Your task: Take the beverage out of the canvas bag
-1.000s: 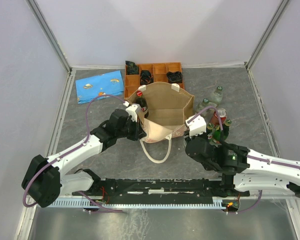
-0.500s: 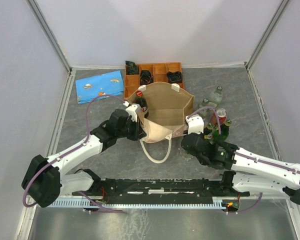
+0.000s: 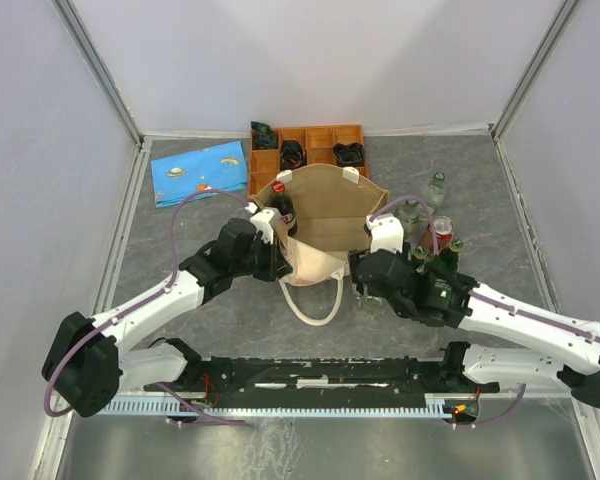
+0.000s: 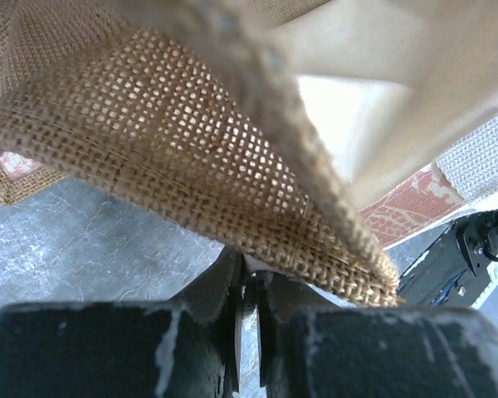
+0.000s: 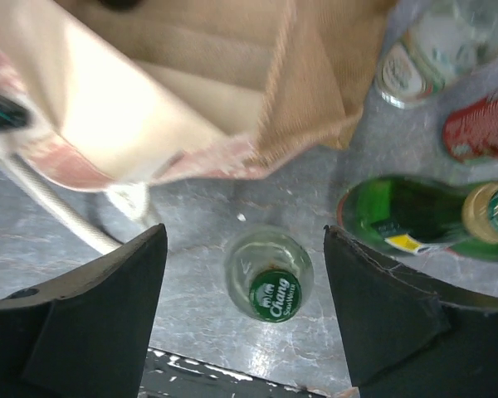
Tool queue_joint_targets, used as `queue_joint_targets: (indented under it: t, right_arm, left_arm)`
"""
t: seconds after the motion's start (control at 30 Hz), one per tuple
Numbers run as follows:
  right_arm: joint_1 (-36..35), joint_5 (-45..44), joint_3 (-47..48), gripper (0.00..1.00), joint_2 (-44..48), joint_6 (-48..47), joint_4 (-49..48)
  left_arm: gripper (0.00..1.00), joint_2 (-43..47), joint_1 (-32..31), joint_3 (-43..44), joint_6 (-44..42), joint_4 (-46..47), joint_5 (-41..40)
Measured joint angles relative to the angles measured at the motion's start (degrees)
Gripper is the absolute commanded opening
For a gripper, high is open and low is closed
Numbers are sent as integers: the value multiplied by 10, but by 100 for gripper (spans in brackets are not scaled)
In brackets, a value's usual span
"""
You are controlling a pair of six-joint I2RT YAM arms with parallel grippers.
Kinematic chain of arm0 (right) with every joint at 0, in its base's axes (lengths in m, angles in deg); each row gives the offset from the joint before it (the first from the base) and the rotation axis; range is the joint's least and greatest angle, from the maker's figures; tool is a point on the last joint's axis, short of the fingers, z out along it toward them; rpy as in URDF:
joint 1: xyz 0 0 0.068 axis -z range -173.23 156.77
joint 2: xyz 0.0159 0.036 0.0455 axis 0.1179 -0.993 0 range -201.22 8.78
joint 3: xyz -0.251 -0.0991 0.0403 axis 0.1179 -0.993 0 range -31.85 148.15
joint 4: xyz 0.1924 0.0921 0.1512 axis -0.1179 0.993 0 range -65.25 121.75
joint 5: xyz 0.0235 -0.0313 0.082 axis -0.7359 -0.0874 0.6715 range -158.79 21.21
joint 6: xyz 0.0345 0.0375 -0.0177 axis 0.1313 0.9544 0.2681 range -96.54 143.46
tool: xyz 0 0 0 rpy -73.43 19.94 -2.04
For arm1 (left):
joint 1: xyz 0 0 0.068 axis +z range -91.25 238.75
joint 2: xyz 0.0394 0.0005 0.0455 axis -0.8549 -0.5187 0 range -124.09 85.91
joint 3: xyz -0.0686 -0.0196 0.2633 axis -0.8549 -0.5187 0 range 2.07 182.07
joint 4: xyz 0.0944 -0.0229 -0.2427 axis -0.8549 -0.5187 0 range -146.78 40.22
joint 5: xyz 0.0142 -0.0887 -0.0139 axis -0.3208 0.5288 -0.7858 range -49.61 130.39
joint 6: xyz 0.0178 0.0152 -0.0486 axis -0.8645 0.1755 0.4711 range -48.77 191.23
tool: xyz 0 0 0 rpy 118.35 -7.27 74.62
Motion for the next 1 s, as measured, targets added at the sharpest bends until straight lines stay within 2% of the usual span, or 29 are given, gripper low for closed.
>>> queue_joint_targets:
  t: [0.2, 0.3, 0.4, 0.5, 0.73, 0.83, 1.0]
  right_arm:
    - [-7, 10, 159, 76, -25, -73, 30]
    - [-9, 26, 236, 64, -55, -123, 24]
    - [-9, 36, 263, 54, -82, -157, 4]
    - [-1, 56, 275, 48, -126, -183, -41]
    - [63, 132, 276, 54, -231, -200, -153]
    - [87, 157, 285, 55, -276, -202, -188]
    - [126, 202, 310, 62, -334, -200, -228]
  left_arm:
    - [3, 30, 0, -9, 7, -12, -10]
    - [3, 43, 0, -17, 11, -14, -22]
    - [3, 43, 0, -19, 16, -15, -28]
    - [3, 43, 0, -21, 19, -14, -31]
    - [3, 33, 0, -22, 22, -6, -35]
    - [3, 27, 0, -22, 22, -2, -35]
    - [3, 19, 0, -22, 22, 5, -35]
